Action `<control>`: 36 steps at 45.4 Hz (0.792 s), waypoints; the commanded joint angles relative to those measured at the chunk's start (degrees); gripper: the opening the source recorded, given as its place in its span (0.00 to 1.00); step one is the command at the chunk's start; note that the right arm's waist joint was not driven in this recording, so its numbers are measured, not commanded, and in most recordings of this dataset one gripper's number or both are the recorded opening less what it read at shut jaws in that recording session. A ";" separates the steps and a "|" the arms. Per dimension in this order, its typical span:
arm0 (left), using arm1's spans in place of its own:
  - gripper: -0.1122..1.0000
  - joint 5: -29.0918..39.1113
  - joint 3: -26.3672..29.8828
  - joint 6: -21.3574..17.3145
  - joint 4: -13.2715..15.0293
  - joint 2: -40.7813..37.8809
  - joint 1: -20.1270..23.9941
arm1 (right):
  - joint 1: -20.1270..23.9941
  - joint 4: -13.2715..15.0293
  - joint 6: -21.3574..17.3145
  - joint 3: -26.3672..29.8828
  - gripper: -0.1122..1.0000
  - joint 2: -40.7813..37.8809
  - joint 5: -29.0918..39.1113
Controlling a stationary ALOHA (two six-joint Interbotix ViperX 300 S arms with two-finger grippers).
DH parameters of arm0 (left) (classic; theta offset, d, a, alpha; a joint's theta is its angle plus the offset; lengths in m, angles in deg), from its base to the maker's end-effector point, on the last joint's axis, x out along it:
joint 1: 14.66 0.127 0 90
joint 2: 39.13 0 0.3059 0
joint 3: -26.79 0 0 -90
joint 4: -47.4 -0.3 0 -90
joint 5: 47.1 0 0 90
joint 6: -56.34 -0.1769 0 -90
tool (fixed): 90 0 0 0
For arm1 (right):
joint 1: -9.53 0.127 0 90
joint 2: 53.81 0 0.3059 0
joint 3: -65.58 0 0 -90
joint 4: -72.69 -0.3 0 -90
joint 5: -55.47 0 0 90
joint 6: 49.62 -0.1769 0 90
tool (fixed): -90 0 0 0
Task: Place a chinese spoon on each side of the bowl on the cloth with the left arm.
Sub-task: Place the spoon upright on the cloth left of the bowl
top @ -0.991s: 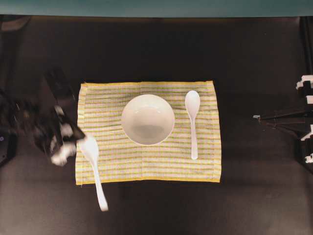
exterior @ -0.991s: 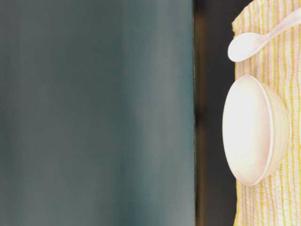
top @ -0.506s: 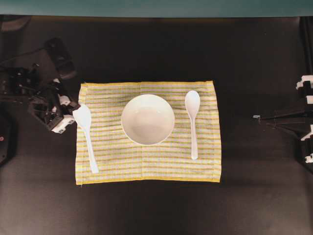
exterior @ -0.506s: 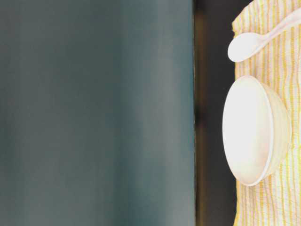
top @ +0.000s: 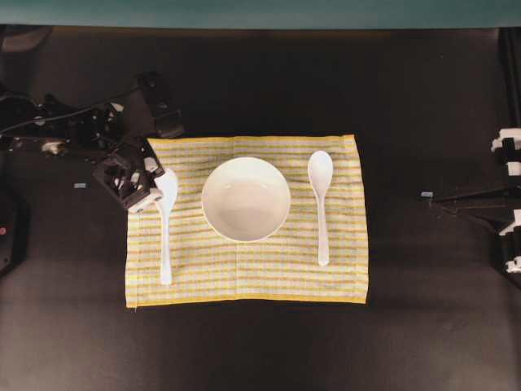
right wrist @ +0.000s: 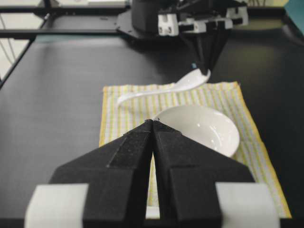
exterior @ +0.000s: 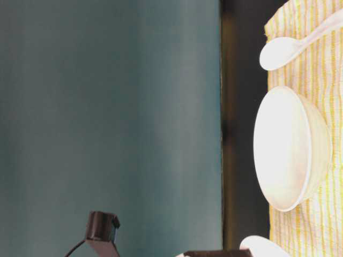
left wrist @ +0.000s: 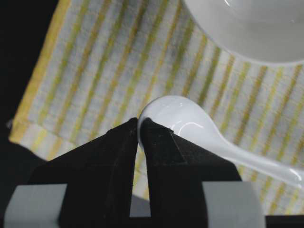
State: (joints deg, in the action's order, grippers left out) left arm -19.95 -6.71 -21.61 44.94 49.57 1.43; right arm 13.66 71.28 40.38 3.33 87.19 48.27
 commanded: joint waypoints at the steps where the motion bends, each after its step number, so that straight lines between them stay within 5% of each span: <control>1: 0.14 -2.72 0.70 -0.26 -0.18 -0.53 0.79 | 0.00 -0.09 -0.26 0.18 0.09 -0.53 -0.62; 26: 0.16 -11.34 -3.43 0.88 -0.18 -5.27 0.79 | 0.00 -0.09 -0.35 -0.44 0.09 -0.44 -0.88; 36: 0.52 -15.47 -5.27 2.81 -0.18 -5.19 0.79 | 0.00 -0.18 -0.35 -0.44 0.09 -0.44 -0.88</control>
